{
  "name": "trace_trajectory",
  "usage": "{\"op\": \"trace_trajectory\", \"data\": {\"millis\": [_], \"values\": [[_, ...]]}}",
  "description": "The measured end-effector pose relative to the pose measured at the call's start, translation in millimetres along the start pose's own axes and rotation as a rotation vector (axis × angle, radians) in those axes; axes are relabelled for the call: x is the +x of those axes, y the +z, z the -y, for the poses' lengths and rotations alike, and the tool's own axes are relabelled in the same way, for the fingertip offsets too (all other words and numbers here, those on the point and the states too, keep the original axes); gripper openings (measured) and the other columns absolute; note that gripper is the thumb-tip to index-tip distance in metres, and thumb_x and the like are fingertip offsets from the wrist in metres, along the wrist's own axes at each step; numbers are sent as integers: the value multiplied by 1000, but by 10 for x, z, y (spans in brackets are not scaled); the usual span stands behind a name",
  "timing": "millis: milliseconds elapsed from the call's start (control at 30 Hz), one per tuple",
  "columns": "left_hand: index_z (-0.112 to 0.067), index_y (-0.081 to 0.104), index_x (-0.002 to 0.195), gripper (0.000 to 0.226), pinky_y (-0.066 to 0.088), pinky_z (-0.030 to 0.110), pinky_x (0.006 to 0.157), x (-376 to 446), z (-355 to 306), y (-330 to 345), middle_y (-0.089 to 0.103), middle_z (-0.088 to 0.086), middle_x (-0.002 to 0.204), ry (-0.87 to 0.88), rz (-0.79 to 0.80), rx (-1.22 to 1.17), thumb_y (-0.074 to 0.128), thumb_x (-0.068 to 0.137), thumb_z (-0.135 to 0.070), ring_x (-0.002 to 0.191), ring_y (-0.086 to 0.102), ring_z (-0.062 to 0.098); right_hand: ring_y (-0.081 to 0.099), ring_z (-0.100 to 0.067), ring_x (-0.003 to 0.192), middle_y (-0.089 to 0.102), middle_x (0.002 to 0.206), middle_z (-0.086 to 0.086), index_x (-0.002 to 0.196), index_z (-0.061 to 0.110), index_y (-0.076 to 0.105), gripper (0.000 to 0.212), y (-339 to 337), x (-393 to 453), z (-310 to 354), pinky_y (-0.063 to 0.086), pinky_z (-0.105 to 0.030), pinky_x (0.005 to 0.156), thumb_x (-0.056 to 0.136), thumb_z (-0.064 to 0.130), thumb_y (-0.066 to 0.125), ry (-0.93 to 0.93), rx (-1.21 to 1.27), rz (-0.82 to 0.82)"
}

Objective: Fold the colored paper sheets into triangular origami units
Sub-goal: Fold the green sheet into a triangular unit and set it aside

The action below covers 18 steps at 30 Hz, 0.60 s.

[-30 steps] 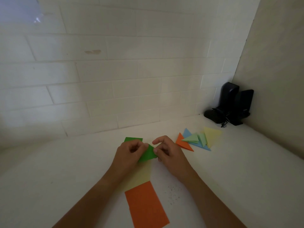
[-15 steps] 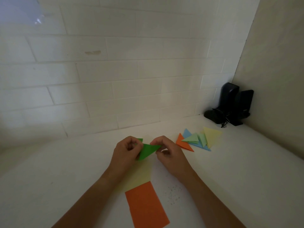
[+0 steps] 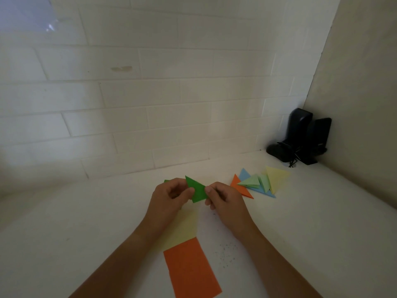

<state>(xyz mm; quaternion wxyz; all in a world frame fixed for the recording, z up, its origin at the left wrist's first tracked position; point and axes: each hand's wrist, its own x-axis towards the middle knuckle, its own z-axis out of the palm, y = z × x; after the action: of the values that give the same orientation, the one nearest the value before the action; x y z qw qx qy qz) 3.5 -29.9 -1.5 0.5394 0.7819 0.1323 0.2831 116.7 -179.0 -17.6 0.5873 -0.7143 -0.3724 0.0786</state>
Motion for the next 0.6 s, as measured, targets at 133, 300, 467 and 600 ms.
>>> {"op": "trace_trajectory", "data": {"millis": [133,300,467,600], "values": [[-15,80,83,12,54,33,65,10,35,-29,74,10,73,-52,-35,-62,75,93,-16,68,67,17,56,-8,63,65,68,5,80,13,66,29,1,5,-16,45,-23,61,105,22,57,-15,-5,43],[-16,80,77,15,55,28,67,-1,27,-11,74,11,68,-98,9,-84,78,90,-22,65,68,17,52,-7,65,58,66,12,83,18,66,19,10,4,-9,42,-22,62,102,16,62,-44,30,84],[-13,79,84,13,56,30,67,-18,0,-12,76,6,76,-79,-37,-83,76,92,-22,72,72,14,54,-5,65,60,66,11,82,21,68,22,12,-2,-15,42,-23,63,102,18,61,-37,-3,128],[-9,76,82,16,58,35,70,-9,13,-21,76,8,77,-79,-26,-55,75,92,-22,73,73,16,53,-5,67,58,67,13,83,17,69,20,17,-4,-25,42,-24,65,102,16,61,-32,-15,143]]}}
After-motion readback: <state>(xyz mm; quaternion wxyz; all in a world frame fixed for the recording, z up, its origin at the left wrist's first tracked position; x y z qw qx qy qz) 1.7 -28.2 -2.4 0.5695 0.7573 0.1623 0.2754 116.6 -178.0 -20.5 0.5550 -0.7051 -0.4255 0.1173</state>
